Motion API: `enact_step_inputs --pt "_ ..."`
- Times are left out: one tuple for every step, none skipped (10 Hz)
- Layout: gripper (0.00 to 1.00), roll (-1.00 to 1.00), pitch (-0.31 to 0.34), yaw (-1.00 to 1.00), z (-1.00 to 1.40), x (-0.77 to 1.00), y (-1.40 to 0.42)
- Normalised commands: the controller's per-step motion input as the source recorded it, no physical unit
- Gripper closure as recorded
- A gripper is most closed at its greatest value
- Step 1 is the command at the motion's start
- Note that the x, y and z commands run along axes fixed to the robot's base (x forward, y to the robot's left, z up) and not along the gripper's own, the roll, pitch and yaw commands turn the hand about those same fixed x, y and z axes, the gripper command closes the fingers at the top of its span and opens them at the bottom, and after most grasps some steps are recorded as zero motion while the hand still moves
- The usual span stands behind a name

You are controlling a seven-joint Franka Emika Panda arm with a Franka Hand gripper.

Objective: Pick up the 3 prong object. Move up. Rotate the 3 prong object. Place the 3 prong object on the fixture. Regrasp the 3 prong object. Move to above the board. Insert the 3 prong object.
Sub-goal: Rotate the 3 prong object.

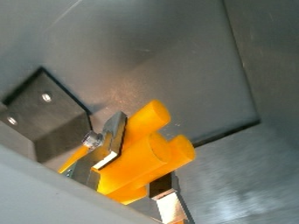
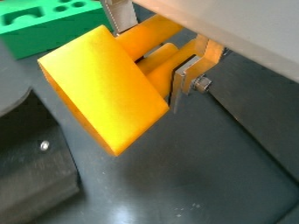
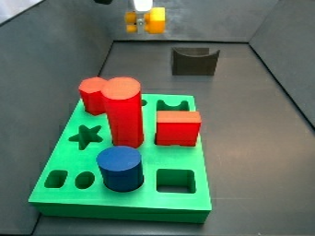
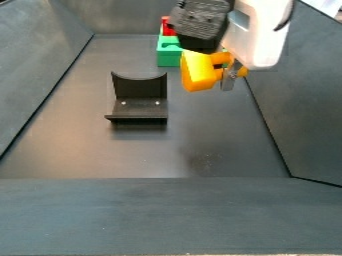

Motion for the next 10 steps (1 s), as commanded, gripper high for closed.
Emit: enact_step_inputs --pt "1.0 0.0 -0.002 -1.0 -0.03 0.01 0.02" --pt "1.0 0.0 -0.003 -1.0 -0.03 0.01 0.02" --pt "1.0 0.0 -0.003 -1.0 -0.03 0.01 0.02" --pt "1.0 0.0 -0.003 -1.0 -0.03 0.01 0.02" --pt "1.0 0.0 -0.003 -1.0 -0.03 0.01 0.02" --pt "1.0 0.0 -0.003 -1.0 -0.03 0.01 0.02" --pt "1.0 0.0 -0.003 -1.0 -0.03 0.01 0.02" --pt "1.0 0.0 -0.003 -1.0 -0.03 0.01 0.02" --pt "1.0 0.0 -0.003 -1.0 -0.03 0.01 0.02" --pt "1.0 0.0 -0.004 -1.0 -0.03 0.01 0.02"
